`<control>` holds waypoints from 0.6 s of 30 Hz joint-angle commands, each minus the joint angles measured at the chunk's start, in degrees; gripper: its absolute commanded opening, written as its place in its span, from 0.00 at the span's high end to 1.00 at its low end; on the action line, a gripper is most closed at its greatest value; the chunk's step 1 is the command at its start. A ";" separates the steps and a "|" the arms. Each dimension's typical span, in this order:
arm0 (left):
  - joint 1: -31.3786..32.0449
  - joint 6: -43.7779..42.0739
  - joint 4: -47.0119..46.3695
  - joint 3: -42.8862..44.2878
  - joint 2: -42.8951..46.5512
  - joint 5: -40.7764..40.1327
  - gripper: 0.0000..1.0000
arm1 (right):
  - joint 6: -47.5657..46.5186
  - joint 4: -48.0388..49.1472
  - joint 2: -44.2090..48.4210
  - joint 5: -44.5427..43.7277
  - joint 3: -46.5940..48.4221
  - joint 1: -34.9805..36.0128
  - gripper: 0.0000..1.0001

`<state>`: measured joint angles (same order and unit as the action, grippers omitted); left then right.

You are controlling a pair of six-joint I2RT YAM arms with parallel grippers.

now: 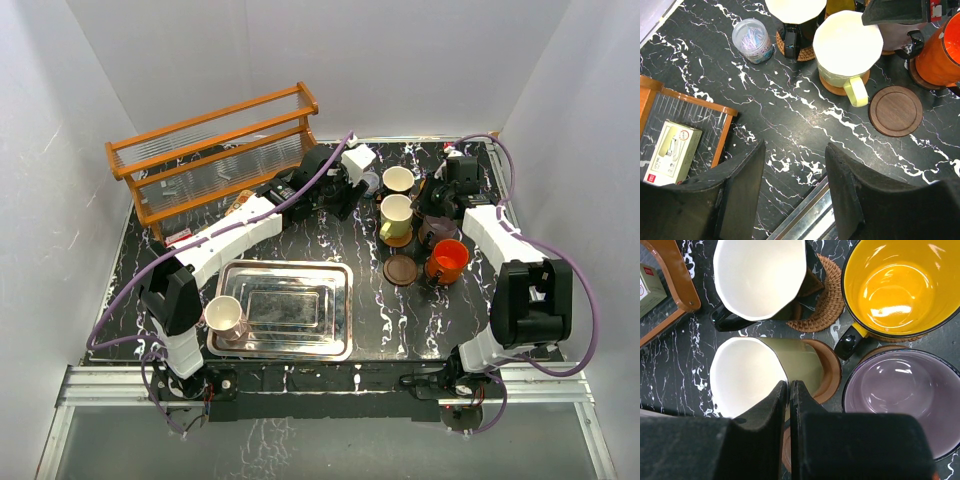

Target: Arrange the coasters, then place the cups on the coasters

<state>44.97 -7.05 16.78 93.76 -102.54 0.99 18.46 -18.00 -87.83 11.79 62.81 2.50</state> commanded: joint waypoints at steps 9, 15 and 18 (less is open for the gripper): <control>-0.06 -0.43 0.14 -0.32 2.33 0.73 0.49 | -1.69 1.03 -0.53 -0.57 3.75 -0.15 1.00; -0.06 -0.61 0.01 -0.50 2.26 0.67 0.49 | -1.90 1.03 0.55 -0.63 3.17 -0.18 0.97; -0.06 -0.64 0.01 -0.50 2.21 0.76 0.48 | -1.88 1.16 1.05 -0.33 2.95 -0.21 0.94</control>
<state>44.97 -7.18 16.78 93.71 -102.54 1.06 16.80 -19.09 -88.75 11.05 63.55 2.46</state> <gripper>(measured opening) 0.513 0.049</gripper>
